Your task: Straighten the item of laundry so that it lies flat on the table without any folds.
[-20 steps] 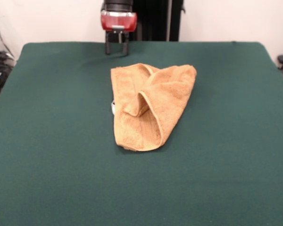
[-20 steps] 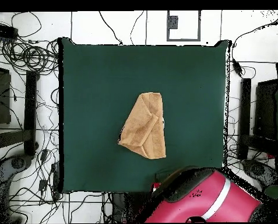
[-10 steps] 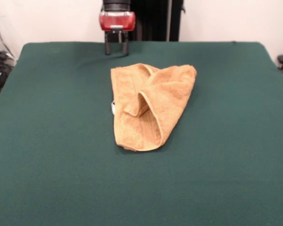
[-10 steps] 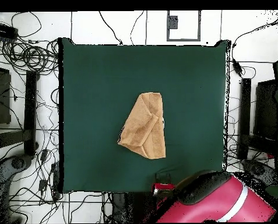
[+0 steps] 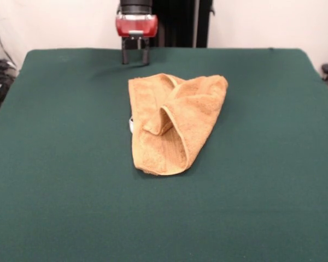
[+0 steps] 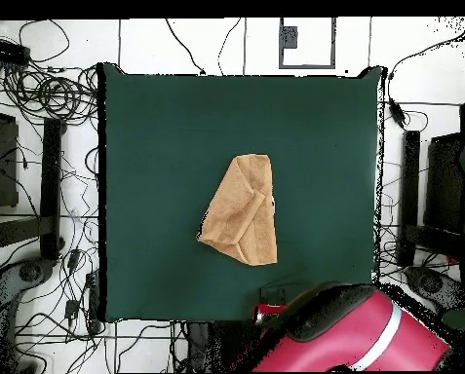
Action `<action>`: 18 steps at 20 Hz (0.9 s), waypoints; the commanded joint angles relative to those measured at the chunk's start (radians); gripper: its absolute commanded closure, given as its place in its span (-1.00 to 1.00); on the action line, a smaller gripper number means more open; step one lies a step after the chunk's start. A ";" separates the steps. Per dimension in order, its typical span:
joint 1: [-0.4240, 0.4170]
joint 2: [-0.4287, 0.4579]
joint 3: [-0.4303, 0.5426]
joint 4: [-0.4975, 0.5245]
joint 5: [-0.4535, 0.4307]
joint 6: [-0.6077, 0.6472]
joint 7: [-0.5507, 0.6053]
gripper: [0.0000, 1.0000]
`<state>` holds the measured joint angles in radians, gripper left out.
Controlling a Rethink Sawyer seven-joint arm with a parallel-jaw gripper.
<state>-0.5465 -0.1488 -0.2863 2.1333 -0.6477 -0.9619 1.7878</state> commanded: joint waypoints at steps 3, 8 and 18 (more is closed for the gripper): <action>0.119 -0.008 0.284 -0.274 0.024 0.271 0.149 -1.00; 0.038 -0.027 0.358 -0.240 0.050 0.267 0.258 -1.00; 0.026 0.199 0.382 -0.406 0.082 -0.100 0.205 -1.00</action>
<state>-0.5849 -0.1725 -0.2552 2.1270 -0.6870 -0.9129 1.7878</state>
